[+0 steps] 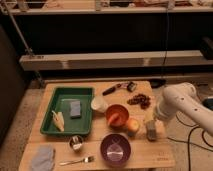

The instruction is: Wipe tray with eraser

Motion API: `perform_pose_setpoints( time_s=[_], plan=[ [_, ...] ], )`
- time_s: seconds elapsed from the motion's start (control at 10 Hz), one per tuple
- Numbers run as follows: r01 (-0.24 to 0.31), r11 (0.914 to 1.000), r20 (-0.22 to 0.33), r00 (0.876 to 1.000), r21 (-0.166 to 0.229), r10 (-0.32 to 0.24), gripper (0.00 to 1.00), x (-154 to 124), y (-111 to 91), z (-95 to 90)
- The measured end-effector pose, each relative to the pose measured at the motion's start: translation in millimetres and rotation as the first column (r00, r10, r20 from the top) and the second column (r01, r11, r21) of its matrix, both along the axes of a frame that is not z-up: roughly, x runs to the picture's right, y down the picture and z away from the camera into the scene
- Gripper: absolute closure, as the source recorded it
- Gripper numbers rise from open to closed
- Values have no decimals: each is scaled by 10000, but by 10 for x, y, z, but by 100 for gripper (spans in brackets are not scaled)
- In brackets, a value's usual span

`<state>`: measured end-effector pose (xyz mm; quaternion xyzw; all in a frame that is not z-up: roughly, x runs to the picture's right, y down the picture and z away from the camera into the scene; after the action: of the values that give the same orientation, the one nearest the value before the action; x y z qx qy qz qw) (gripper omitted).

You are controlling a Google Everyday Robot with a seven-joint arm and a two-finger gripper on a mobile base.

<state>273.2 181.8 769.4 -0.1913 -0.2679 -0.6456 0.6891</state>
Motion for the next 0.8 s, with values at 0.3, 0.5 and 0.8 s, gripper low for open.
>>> perform_pose_setpoints(
  time_s=[0.3,0.5,0.8],
  plan=[
    [-10,10000,-2,10000,14,10,31,-2,-2,-1],
    [-242,9990,-398,9989,384,257,31,64,12,-17],
    [-590,9959,-857,9942,692,649,31,189,71,37]
  ],
)
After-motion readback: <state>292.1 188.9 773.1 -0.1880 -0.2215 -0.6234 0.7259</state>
